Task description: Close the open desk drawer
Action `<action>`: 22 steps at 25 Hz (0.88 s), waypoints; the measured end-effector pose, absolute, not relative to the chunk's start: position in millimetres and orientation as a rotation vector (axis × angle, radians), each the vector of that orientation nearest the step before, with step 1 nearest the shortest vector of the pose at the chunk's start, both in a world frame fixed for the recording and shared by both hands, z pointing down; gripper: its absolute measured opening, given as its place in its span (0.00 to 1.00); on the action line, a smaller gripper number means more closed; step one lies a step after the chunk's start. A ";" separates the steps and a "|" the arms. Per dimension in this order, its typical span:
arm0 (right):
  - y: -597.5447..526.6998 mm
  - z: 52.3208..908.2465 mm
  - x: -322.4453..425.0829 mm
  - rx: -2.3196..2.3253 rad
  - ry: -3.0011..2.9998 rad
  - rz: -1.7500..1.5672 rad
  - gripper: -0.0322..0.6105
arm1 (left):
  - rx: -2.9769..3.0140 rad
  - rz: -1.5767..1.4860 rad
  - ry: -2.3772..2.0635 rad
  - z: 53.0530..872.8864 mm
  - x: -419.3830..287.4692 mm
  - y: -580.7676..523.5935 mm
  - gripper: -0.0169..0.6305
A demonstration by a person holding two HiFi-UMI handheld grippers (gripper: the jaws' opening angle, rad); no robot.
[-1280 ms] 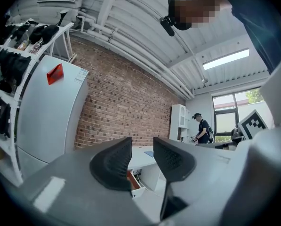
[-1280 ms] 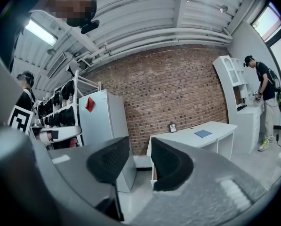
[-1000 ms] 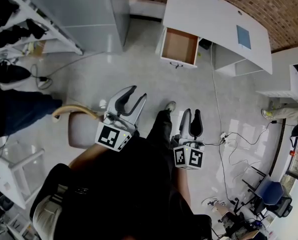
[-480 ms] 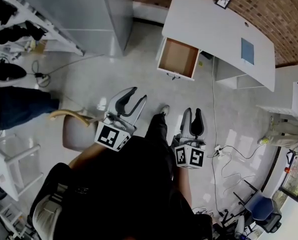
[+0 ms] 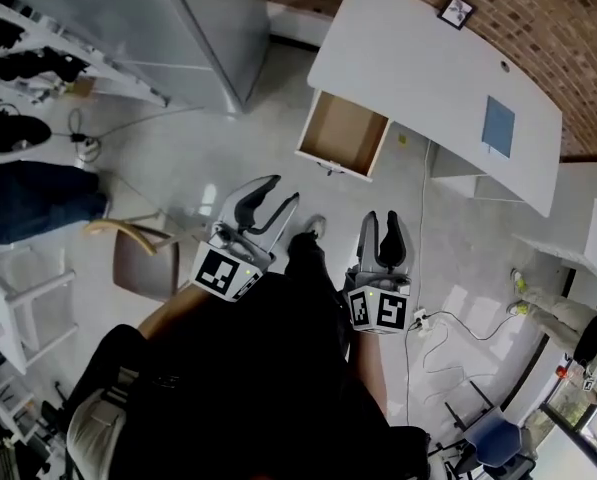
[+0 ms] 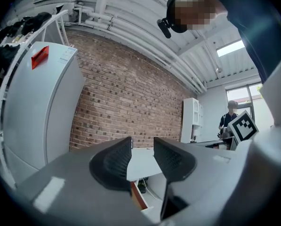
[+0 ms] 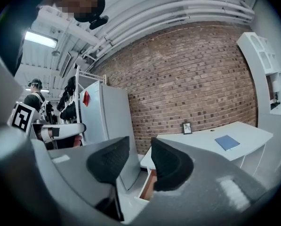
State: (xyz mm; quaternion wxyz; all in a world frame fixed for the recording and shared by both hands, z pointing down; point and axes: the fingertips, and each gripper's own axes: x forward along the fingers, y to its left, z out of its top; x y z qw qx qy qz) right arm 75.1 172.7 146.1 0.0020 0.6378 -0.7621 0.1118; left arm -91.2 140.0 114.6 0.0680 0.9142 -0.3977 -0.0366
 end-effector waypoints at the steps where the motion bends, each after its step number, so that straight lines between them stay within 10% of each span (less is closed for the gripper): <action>1: 166.6 148.0 82.4 1.980 -2.403 0.353 0.28 | 2.748 -0.103 -1.202 116.0 -82.4 135.4 0.28; 22: 86.1 246.2 127.3 1.457 -2.444 0.429 0.28 | 2.858 0.302 -1.200 185.8 -24.1 58.0 0.31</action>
